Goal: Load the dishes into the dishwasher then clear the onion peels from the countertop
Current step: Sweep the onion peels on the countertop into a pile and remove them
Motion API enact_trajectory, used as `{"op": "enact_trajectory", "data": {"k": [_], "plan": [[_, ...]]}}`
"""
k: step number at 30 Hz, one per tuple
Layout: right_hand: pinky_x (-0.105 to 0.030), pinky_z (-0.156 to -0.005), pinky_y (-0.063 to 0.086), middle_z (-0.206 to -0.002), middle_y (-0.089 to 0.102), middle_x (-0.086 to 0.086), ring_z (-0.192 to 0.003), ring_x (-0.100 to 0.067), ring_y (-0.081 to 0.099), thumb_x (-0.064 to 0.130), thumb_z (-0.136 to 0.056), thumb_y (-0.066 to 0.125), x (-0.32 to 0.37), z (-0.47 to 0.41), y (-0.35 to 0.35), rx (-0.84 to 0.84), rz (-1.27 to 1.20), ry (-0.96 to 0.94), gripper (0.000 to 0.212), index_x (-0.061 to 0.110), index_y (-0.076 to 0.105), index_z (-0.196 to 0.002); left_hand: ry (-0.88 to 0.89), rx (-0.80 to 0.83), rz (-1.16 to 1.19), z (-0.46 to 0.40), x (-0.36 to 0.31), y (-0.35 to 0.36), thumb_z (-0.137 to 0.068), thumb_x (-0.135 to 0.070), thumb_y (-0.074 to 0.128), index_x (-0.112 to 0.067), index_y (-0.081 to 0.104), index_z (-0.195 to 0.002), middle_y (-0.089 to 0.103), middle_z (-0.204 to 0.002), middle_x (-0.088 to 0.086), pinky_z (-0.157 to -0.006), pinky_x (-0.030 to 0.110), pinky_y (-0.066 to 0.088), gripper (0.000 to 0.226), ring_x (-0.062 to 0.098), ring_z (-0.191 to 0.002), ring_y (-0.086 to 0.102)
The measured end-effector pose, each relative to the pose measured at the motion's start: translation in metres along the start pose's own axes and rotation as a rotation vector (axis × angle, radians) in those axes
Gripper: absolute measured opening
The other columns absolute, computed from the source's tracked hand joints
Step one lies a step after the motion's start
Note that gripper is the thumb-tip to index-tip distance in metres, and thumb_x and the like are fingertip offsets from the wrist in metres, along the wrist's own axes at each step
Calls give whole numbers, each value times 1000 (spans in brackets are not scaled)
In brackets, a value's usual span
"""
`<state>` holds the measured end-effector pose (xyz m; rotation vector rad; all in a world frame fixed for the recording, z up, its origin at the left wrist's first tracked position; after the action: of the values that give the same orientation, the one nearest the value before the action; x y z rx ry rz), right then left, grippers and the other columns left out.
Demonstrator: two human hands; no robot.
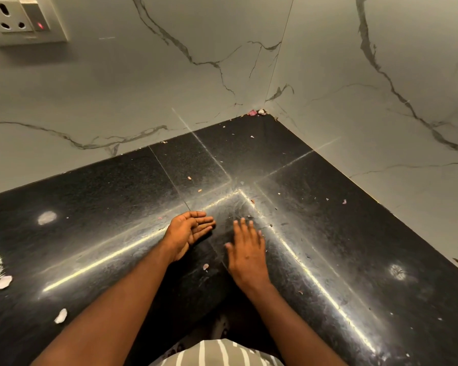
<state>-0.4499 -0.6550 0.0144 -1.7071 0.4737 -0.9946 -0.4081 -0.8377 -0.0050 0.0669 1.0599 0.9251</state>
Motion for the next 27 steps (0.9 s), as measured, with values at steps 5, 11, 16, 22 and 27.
{"op": "enact_trajectory", "data": {"k": [5,11,16,22,27], "plan": [[-49,-128,21,-170,26,-1,-159,-15,16,41,-110,40,-33,-8,-28,-89,-236,50,56,23,28,-162,1,-1,-18,0,0,3,-94,19,29,10,59,-116,72,-114,31,-86,37,63,39,40,-105,74],[-50,-128,-4,-175,-5,-5,-160,-21,-14,89,-88,34,41,24,6,175,128,-306,106,25,4,-167,11,4,-23,-4,3,1,-94,18,28,11,57,-118,70,-115,33,-81,33,65,38,37,-101,76],[-52,-126,22,-170,25,-13,-159,-29,17,44,-104,41,18,9,-4,-4,71,-175,66,14,31,-162,4,-1,-35,-2,2,2,-96,17,29,11,58,-119,72,-113,30,-80,33,65,37,39,-104,74],[-42,-129,21,-171,24,-3,-158,-16,19,17,-109,40,-47,-35,-32,-16,-288,126,54,16,32,-162,7,-12,-50,2,0,4,-97,17,29,10,59,-118,72,-114,30,-85,36,64,37,39,-106,74],[-28,-128,-5,-173,2,2,-159,-12,-2,27,-113,28,-24,-31,-14,302,-104,-92,56,19,13,-166,8,-10,-57,1,2,2,-97,17,30,11,58,-119,72,-114,30,-89,38,62,36,39,-105,74]]}}
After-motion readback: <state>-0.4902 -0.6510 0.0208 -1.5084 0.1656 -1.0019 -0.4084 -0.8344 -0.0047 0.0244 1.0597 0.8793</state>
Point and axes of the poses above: each hand's wrist, its own z-axis away from the middle knuckle, its own y-axis out of the palm, x = y × z, the point moved 8 cm from there along -z, towards the middle knuckle
